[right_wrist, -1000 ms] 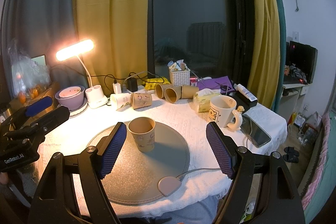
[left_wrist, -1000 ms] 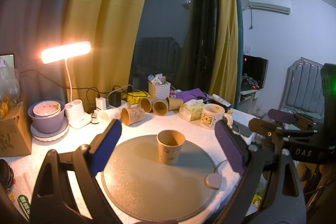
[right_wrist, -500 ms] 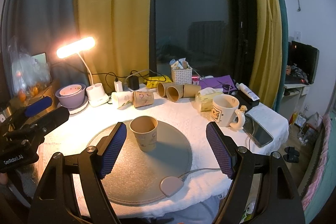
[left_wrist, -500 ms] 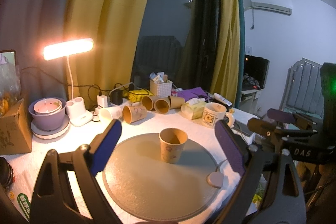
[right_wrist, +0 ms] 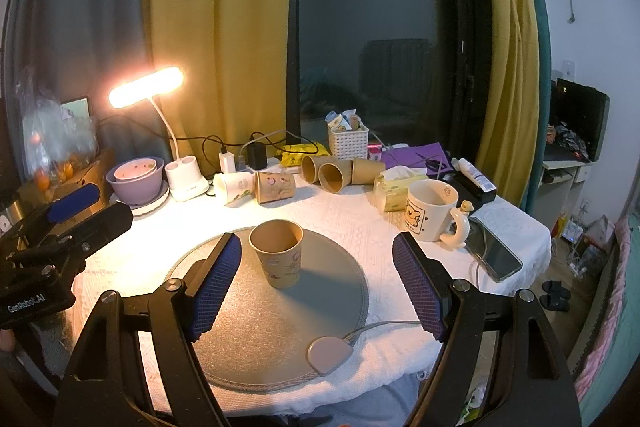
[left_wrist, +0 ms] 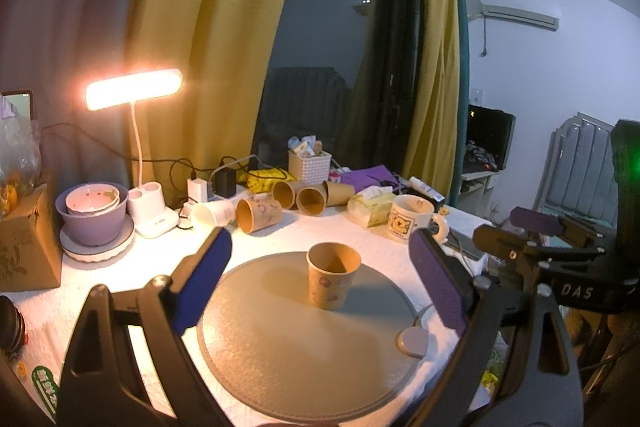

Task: Flip cup upright

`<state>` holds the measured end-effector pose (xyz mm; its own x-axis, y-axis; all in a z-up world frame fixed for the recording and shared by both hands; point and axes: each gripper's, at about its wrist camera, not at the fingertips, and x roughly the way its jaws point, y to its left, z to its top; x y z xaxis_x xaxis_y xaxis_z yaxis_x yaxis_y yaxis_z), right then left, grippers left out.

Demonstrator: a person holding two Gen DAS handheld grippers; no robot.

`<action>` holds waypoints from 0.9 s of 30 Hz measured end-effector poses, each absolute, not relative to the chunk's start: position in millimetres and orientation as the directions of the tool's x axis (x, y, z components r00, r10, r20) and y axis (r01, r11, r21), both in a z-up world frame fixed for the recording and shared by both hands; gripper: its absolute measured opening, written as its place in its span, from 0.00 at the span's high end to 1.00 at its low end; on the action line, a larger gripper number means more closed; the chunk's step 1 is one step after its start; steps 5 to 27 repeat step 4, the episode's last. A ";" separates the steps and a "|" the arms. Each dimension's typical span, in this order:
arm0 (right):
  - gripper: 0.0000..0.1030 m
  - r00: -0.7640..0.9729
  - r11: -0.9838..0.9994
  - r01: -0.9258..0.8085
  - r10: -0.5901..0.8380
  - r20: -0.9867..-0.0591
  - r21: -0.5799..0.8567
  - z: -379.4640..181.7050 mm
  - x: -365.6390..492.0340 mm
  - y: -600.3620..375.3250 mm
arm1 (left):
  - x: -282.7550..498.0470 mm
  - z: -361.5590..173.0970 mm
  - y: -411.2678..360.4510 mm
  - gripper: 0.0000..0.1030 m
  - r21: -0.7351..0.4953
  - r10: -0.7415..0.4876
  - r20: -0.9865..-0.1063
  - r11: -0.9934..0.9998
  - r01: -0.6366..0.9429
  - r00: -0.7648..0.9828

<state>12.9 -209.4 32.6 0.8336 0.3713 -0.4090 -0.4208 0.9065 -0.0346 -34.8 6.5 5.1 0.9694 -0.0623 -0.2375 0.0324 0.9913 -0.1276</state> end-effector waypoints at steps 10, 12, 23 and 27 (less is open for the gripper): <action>0.22 0.833 0.906 -0.421 0.371 -0.410 -0.035 32.4 11.7 -208.6 | -36.0 2.3 7.8 0.11 -0.129 -0.066 -0.237 0.991 0.036 0.969; 0.22 0.833 0.906 -0.421 0.371 -0.410 -0.035 32.4 11.7 -208.6 | -36.0 2.3 7.8 0.11 -0.129 -0.066 -0.237 0.991 0.036 0.969; 0.22 0.833 0.906 -0.421 0.371 -0.410 -0.035 32.4 11.7 -208.6 | -36.0 2.3 7.8 0.11 -0.129 -0.066 -0.237 0.991 0.036 0.969; 0.22 0.833 0.906 -0.421 0.371 -0.410 -0.035 32.4 11.7 -208.6 | -36.0 2.3 7.8 0.11 -0.129 -0.066 -0.237 0.991 0.036 0.969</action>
